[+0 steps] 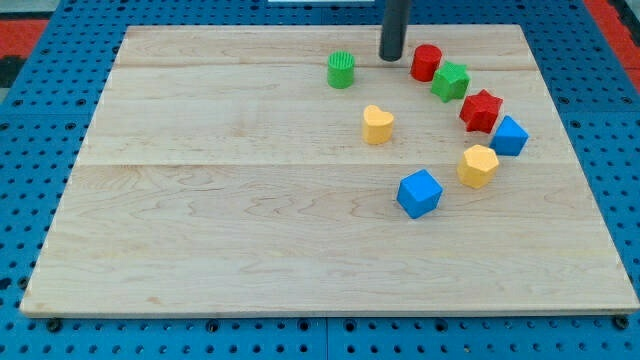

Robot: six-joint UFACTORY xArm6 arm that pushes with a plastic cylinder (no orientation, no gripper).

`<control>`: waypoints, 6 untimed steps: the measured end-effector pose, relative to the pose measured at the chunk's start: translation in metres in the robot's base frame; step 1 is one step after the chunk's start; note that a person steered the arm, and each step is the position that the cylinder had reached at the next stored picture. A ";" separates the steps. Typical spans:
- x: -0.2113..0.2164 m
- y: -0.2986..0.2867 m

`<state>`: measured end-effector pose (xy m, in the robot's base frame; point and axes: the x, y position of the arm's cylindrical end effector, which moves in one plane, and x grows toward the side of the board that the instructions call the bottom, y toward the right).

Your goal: Slide the red circle towards the yellow heart

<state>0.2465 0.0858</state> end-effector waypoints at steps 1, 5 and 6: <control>-0.019 0.063; 0.007 0.054; -0.002 0.051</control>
